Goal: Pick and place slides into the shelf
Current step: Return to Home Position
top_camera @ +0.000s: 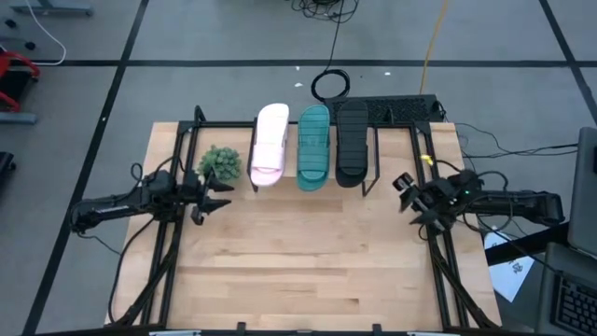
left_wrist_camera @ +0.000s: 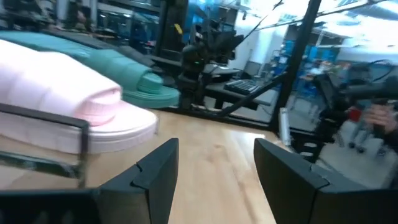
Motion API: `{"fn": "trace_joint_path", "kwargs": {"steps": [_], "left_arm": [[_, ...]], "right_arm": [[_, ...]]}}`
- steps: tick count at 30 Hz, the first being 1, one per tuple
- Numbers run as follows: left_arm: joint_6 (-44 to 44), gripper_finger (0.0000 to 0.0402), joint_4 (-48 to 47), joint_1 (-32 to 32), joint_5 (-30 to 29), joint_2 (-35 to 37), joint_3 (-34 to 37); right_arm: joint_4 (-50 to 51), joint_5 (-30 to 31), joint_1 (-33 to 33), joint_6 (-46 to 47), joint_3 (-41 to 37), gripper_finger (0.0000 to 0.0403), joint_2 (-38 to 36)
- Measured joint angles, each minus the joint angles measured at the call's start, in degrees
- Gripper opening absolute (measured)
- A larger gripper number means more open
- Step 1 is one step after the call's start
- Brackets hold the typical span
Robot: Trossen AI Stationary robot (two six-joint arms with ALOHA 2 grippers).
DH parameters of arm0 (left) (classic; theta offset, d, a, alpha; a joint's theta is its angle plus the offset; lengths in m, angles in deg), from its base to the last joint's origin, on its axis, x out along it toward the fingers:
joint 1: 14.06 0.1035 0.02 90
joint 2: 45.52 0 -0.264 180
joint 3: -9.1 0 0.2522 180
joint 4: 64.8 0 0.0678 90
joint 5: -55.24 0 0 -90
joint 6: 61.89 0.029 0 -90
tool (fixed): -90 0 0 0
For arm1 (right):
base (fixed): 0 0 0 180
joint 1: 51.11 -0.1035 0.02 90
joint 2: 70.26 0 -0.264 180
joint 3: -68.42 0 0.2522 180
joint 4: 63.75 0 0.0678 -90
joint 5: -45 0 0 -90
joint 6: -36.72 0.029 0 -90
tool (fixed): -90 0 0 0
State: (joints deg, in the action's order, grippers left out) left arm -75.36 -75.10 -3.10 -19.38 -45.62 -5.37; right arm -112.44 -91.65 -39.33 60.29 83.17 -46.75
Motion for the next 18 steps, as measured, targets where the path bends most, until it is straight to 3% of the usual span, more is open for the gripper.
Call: {"fn": "trace_joint_path", "kwargs": {"steps": [7,14,18], "left_arm": [[1.2,0.0209,-0.35,-0.28,-4.02,-0.04,-0.15],[0.33,0.0209,-0.35,-0.28,-3.5,-0.04,-0.17],[-0.32,0.0209,-0.33,-0.28,-3.44,-0.04,-0.19]], "right_arm": [[9.5,5.92,0.04,-2.69,-0.09,0.0153,-0.32],[12.47,6.12,0.04,12.8,-0.12,0.0153,-0.26],[12.2,6.12,0.04,15.38,-0.15,0.0153,-0.31]]}}
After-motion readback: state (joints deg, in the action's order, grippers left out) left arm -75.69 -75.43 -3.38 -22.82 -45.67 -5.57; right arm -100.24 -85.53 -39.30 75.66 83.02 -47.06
